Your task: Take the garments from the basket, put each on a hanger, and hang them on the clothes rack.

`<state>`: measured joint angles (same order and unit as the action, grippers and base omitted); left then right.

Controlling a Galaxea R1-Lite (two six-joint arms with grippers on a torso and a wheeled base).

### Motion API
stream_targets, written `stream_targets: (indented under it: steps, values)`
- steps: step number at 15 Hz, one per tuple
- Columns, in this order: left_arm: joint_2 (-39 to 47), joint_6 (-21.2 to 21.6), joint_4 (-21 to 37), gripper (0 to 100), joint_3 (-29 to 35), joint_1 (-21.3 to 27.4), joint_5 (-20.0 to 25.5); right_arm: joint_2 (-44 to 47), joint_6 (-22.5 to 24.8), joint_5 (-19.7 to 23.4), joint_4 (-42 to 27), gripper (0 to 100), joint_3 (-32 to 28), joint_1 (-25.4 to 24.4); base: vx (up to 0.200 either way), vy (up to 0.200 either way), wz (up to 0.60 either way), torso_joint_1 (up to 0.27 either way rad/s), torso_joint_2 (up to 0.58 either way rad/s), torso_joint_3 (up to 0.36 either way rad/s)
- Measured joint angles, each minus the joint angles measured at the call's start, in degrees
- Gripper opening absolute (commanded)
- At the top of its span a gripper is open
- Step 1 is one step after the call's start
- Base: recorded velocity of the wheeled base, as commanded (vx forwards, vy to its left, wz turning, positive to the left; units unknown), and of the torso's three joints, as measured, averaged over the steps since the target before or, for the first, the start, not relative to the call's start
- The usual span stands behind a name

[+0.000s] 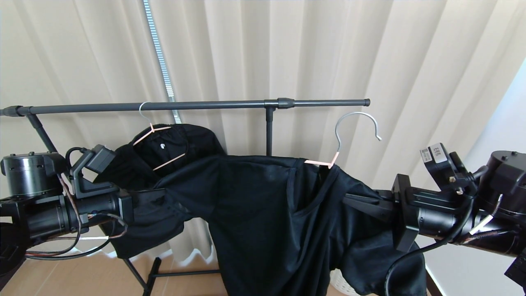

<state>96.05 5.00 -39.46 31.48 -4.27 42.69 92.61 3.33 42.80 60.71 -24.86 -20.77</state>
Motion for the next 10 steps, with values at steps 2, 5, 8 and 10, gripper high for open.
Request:
stream_targets:
  steps: [2,5,8,10]
  values:
    - [0.1,0.1,0.0,0,0.2,-1.0,0.1,0.0,0.0,0.0,0.0,0,-0.2,0.9,0.000,0.000,0.00,0.000,0.00,0.000]
    - [0.1,0.2,0.0,0,0.5,-2.3,0.1,0.0,0.0,2.3,0.1,0,-0.6,2.5,0.000,0.000,0.00,0.000,0.00,0.000]
    - [0.2,0.2,0.0,0,0.5,-2.5,0.1,0.0,-0.4,2.8,0.1,0,-0.9,3.7,0.000,0.000,0.00,0.000,0.00,0.000]
    - [0.3,0.2,0.0,0,0.5,-2.6,0.2,0.0,-0.5,3.9,0.1,0,-1.1,4.7,0.000,0.000,0.00,0.000,0.00,0.000]
